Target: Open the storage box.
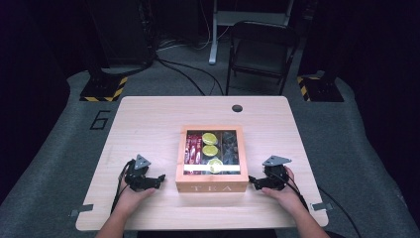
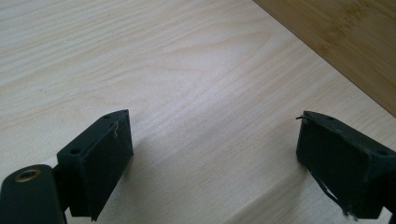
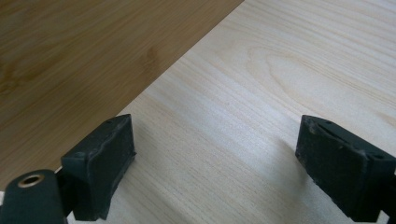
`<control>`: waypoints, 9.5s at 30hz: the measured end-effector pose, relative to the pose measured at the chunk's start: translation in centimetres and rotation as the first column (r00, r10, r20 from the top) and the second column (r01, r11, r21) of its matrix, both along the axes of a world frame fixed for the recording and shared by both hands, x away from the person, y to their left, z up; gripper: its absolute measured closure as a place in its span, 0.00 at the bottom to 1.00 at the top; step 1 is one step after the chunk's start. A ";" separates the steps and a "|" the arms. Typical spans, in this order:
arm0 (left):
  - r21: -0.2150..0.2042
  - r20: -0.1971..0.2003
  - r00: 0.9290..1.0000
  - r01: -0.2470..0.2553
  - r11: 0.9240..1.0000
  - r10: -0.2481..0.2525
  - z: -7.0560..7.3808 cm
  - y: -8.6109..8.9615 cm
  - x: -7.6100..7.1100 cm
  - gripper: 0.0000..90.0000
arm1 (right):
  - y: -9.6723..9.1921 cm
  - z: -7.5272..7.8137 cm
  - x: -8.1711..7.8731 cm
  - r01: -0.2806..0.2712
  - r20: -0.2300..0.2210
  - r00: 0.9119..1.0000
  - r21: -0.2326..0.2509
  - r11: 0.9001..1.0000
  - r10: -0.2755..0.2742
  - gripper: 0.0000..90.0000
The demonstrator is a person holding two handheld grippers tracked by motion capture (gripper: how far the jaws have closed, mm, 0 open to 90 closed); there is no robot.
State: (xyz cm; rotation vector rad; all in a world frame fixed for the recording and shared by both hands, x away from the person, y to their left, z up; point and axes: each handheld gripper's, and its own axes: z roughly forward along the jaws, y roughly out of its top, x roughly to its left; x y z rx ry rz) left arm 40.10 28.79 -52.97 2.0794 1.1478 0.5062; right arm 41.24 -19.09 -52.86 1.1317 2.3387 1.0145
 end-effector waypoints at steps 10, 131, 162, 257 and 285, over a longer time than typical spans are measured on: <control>0.000 0.000 1.000 -0.003 1.000 0.003 0.0 0.0 -0.1 0.12 | 0.2 -0.1 -0.3 0.041 0.003 0.999 0.009 0.999 -0.041 0.12; -0.153 0.021 0.965 0.262 0.953 -0.262 5.3 -6.0 -5.2 0.52 | 3.4 5.4 -5.3 -0.229 0.036 0.973 0.058 0.972 0.228 0.50; -0.137 0.063 0.972 0.232 0.963 -0.225 6.0 -6.9 -5.6 0.53 | 3.3 6.2 -5.4 -0.220 0.079 0.974 0.086 0.972 0.213 0.54; -0.158 0.230 0.972 0.087 0.984 -0.049 16.7 -7.5 3.4 0.64 | 4.0 19.9 2.1 -0.176 0.229 0.962 0.109 0.978 0.148 0.57; -0.165 0.207 0.978 0.068 0.984 -0.033 18.8 -7.6 6.2 0.66 | 4.5 20.5 5.4 -0.144 0.239 0.964 0.101 0.984 0.116 0.54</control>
